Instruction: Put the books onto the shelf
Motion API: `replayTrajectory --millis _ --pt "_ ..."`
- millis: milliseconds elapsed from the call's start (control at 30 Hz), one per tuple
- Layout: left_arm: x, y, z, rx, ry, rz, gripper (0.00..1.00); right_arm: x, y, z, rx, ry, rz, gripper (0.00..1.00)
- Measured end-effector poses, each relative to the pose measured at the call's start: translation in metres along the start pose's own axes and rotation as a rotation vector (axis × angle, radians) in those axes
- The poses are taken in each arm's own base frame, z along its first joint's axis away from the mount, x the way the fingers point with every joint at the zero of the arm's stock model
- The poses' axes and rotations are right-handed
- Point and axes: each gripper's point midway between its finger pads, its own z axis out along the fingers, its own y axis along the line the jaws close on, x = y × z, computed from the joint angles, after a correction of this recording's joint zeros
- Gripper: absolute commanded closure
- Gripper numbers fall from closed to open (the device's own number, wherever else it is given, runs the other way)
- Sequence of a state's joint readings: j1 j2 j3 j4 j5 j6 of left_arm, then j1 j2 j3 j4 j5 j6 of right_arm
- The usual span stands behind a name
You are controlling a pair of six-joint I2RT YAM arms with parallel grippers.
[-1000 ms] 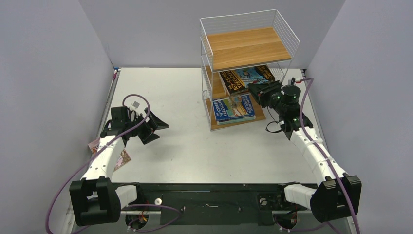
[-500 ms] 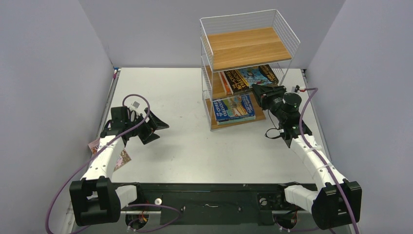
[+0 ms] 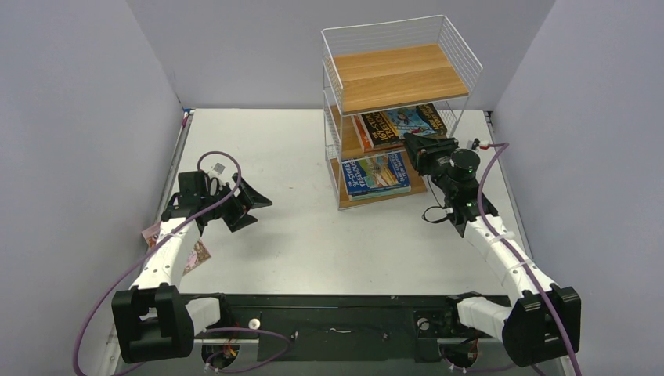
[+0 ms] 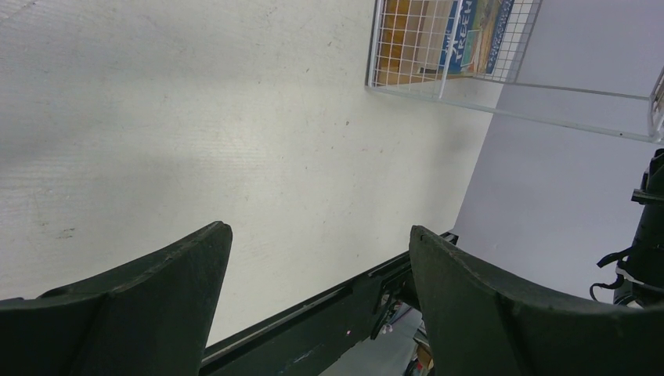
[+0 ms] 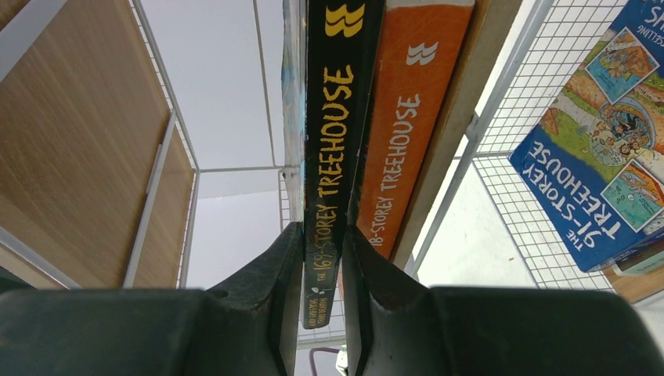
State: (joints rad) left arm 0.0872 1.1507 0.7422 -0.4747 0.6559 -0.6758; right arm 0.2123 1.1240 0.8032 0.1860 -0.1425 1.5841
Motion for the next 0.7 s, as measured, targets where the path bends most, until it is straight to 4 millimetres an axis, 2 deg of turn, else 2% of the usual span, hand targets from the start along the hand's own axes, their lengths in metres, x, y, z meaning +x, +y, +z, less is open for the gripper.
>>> replayTrajectory --millis 167,300,367,467,567,700 --pt "0.0 -0.001 -0.001 0.009 0.003 -0.008 0.18 0.001 0.0 0.001 0.0 0.0 0.005 1.0" --pt "-0.002 -0.003 -0.001 0.017 -0.001 -0.021 0.18 0.003 -0.002 0.008 -0.004 0.01 0.014 0.91" --pt "-0.002 -0.003 -0.002 0.016 -0.002 -0.022 0.18 0.006 -0.002 0.012 -0.01 0.019 0.017 0.83" --pt "-0.002 -0.002 -0.002 0.016 -0.002 -0.023 0.18 0.008 -0.001 0.014 -0.015 0.029 0.02 0.77" --pt "-0.002 -0.002 -0.002 0.016 -0.003 -0.023 0.18 0.01 -0.002 0.014 -0.014 0.039 0.022 0.61" --pt "-0.002 -0.002 -0.002 0.016 -0.003 -0.022 0.18 0.015 0.002 0.013 -0.026 0.061 0.023 0.47"
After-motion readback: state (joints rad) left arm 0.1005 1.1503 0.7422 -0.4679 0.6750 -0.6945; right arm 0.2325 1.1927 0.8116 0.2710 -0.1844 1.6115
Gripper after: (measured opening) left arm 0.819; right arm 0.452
